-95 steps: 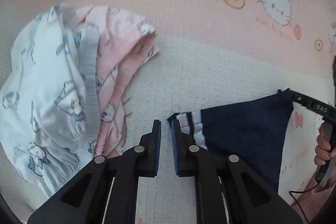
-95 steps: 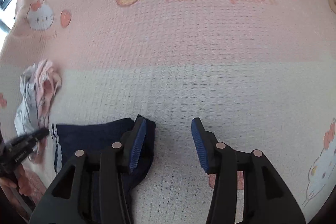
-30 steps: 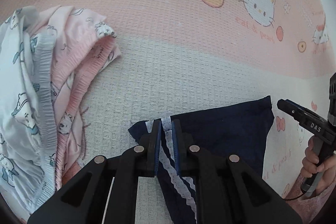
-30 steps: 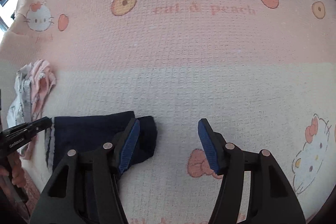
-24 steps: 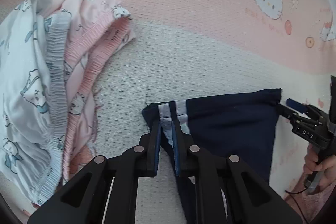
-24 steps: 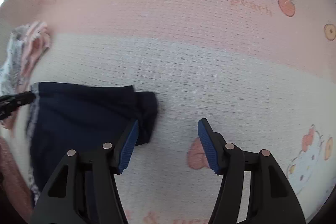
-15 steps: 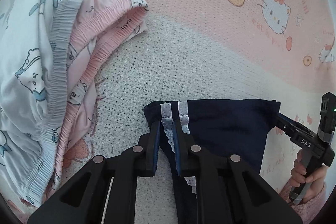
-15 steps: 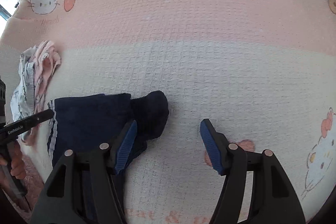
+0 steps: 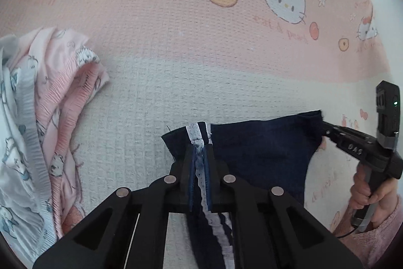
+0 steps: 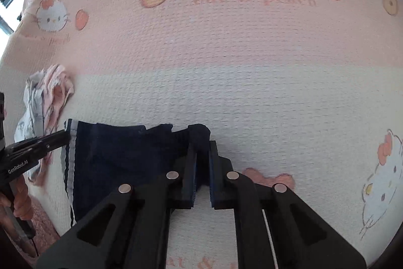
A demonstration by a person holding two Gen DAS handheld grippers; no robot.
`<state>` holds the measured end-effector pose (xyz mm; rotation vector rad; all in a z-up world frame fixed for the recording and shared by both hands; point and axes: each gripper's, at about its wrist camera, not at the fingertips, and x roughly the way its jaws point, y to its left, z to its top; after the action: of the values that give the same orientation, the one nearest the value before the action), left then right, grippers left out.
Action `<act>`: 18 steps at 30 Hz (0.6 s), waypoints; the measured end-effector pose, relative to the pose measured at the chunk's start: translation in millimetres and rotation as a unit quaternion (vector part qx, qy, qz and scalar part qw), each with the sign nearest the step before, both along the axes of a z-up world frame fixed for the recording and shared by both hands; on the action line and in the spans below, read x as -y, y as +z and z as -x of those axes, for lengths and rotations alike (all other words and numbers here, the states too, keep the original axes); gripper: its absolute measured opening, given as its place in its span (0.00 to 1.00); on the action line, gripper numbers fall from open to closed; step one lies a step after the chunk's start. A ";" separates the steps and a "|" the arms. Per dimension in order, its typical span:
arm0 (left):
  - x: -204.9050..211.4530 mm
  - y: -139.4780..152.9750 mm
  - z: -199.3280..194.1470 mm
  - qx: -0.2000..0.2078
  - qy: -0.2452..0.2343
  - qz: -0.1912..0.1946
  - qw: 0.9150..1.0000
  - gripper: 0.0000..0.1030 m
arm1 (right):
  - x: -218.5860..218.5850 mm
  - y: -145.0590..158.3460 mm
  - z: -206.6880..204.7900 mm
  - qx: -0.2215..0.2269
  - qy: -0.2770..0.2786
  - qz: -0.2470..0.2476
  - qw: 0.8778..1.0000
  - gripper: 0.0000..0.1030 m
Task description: Fold clothes
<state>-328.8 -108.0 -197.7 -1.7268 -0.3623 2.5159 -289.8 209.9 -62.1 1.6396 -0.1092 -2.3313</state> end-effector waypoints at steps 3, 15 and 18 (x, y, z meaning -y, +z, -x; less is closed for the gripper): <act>20.6 -2.8 -8.8 0.022 0.027 0.009 0.999 0.08 | -2.8 -14.6 16.0 0.025 -0.017 0.009 0.999 0.20; 28.2 6.6 -15.6 -0.024 0.036 -0.033 0.999 0.41 | 47.1 10.1 7.2 -0.052 0.055 -0.026 0.997 0.42; 25.1 1.0 -15.9 -0.016 0.036 -0.002 0.999 0.41 | 57.6 -14.0 14.2 -0.039 0.055 -0.111 0.991 0.40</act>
<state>-312.9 -133.1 -196.7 -1.6994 -0.4343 2.5867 -304.0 152.4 -76.0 1.6044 0.2612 -2.3888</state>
